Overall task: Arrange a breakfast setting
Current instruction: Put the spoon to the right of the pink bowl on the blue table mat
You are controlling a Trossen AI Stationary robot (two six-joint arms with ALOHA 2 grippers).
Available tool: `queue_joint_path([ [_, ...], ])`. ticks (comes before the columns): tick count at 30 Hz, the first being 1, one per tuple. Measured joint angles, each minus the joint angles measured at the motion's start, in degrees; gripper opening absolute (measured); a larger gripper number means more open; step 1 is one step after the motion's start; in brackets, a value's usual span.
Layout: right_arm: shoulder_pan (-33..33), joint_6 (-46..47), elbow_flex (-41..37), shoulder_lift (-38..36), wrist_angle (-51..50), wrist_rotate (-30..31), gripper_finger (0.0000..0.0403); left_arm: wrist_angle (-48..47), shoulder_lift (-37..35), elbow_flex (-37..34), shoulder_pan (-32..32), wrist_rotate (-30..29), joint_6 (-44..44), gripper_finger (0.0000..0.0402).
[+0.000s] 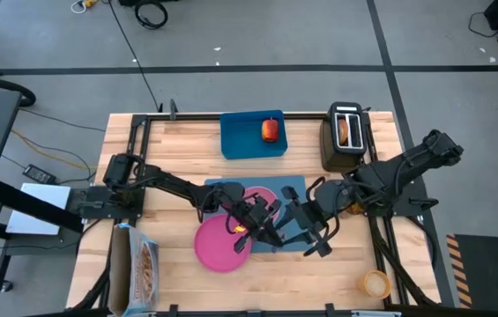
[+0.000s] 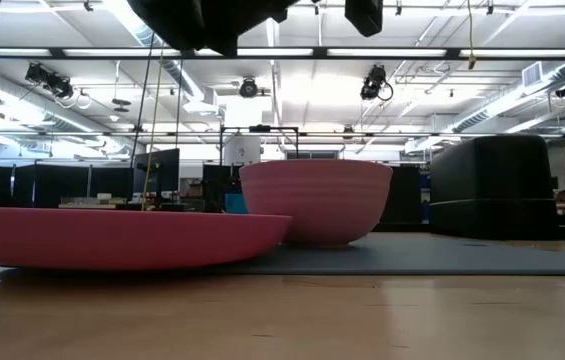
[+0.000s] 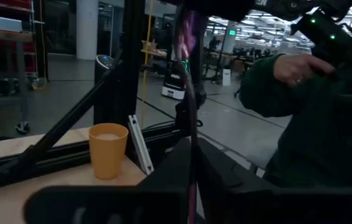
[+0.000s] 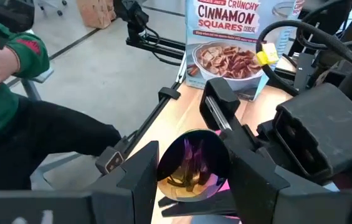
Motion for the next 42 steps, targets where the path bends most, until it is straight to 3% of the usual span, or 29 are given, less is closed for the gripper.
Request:
queue_joint_path([
  [7,0.08,3.95,0.00,-0.37,-0.62,1.85,0.0215,-0.27,-0.01,0.00,0.61,-0.03,-0.90,0.0015],
  [10,0.84,4.79,0.14,-2.99,-3.23,3.78,0.0248,-1.65,-0.47,0.02,0.81,-4.20,-0.74,0.0013],
  [13,2.64,7.29,0.34,-7.31,-7.47,10.96,0.0280,-3.17,-1.12,-0.02,1.41,-10.57,-0.44,0.0013],
  [16,5.63,12.38,0.08,-11.44,-14.77,22.98,0.0298,-1.93,-1.22,-0.02,1.72,-17.93,0.25,0.0013],
  [19,9.01,20.32,-2.33,-14.37,-21.15,32.75,0.0302,0.94,-1.23,0.00,2.05,-24.28,0.30,0.0013],
  [22,11.83,29.11,-8.86,-16.72,-21.60,38.14,0.0296,3.92,-1.23,-0.02,2.29,-30.98,0.01,0.0013],
  [26,13.29,38.94,-20.91,-18.70,-14.04,41.27,0.0278,8.98,-1.25,0.00,3.30,-36.48,-2.34,0.0013],
  [31,11.72,39.76,-32.02,-18.75,5.67,41.64,0.0250,9.65,-1.25,0.00,4.40,-37.04,-5.64,0.0013],
  [37,6.70,40.54,-34.67,-18.95,13.55,44.61,0.0220,9.68,-1.25,0.00,4.49,-38.00,-8.54,0.0012],
  [42,3.03,41.81,-34.62,-18.97,20.31,38.08,0.0193,9.76,-1.25,0.00,4.59,-39.49,-11.57,0.0012],
])
